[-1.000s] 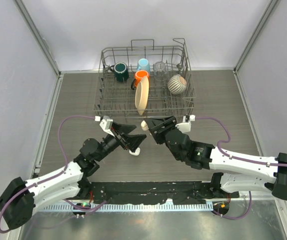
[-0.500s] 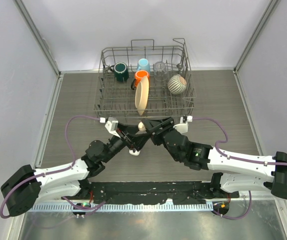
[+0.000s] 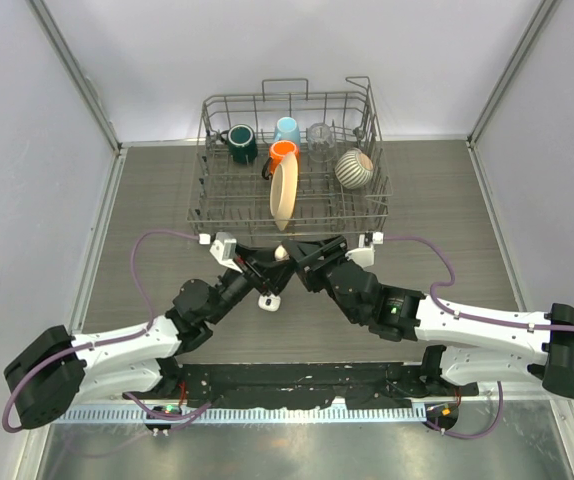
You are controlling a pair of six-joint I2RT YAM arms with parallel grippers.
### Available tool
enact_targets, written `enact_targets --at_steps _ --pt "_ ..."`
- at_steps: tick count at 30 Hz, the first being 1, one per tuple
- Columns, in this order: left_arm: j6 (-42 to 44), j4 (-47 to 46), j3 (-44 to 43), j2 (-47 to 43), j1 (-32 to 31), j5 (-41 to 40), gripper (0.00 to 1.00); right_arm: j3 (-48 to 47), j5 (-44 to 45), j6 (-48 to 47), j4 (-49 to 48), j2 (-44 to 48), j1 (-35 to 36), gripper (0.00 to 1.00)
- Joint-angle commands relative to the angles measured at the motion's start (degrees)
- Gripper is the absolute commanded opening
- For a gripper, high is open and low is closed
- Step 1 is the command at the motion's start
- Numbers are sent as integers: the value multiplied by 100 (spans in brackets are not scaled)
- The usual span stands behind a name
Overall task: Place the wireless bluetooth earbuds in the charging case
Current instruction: Pick up the charging case at the center of the board, then open the charging case.
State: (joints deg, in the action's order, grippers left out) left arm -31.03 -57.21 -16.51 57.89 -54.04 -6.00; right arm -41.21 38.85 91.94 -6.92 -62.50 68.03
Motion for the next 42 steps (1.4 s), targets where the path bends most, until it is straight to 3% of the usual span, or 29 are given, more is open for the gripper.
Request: enact_targets --at_steps 1,5,8,10,13,14,16,18,26,30,32,37,42 --pt "123 -370 -265 82 -36 -121 59 -45 70 -1 -372 124 44 1" --pt "132 -396 -256 39 -45 -217 37 -10 26 -1 -380 133 44 1" --pt "167 -387 -221 -40 -45 -279 8 16 8 -27 -407 159 44 1" --pt "176 -370 -186 -84 -45 -323 0 52 -18 -202 -520 168 44 1" --pt "246 -204 -124 -251 -45 -349 0 43 0 -413 -434 299 44 27" --pt "316 -133 -89 -313 -45 -323 0 17 87 -457 -329 343 44 49" --pt "527 269 -89 -593 -45 -305 0 -132 166 -737 84 528 44 70" --pt "859 630 -98 -1014 -45 -244 0 -377 106 -1019 495 712 9 77" --pt "1784 2977 -405 -2579 25 809 0 -862 -1456 -2171 1728 1407 -509 84" --pt "1977 3776 -616 -2993 60 1452 0 -950 -3676 -2312 1808 1390 -1422 85" --pt "2048 3901 -704 -3064 69 1698 0 -941 -4365 -2321 1703 1162 -1783 85" --pt "2022 3849 -730 -2906 69 1857 0 -784 -5675 -2225 790 582 -1864 85" --pt "1951 3656 -722 -2599 78 1839 0 -388 -5749 -2066 6 660 -1855 85"
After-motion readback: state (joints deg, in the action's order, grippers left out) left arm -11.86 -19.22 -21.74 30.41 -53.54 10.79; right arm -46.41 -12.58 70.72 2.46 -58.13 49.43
